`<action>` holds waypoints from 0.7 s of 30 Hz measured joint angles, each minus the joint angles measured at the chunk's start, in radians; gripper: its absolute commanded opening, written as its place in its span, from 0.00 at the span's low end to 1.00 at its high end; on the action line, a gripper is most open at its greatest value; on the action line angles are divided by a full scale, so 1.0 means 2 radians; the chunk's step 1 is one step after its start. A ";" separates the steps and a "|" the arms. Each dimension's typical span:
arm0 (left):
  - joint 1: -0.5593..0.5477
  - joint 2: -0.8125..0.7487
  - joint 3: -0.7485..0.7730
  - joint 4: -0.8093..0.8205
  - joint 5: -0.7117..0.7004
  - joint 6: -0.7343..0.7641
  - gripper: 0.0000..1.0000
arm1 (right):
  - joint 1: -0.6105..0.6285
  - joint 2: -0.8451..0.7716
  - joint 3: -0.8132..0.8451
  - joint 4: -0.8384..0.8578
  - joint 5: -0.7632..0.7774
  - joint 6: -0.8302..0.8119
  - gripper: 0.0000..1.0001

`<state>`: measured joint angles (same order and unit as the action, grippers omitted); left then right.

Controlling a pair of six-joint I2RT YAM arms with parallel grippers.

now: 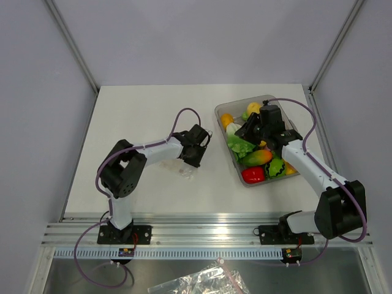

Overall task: Place the food in the zip-top bag and seal the zipper
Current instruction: Pick up the zipper food storage bag at the center of the board.

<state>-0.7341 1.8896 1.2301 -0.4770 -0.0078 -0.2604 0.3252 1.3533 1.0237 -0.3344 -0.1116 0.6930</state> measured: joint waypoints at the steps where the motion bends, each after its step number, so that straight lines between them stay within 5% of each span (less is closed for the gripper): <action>1: 0.000 0.001 0.000 -0.001 -0.001 0.000 0.13 | 0.000 0.000 -0.002 0.003 -0.002 0.001 0.37; 4: 0.002 0.002 0.000 0.004 -0.001 0.001 0.00 | 0.000 0.000 -0.008 0.006 -0.007 0.004 0.37; 13: 0.055 -0.037 -0.041 0.050 0.074 -0.014 0.00 | 0.006 0.006 -0.017 0.030 -0.046 0.014 0.37; 21: 0.118 -0.127 -0.080 0.122 0.188 -0.058 0.00 | 0.094 0.082 -0.003 0.093 -0.070 0.041 0.37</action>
<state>-0.4988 1.6360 1.0691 -0.2321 0.3683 -0.3771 0.5133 1.5166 1.0168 -0.1474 -0.2508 0.7757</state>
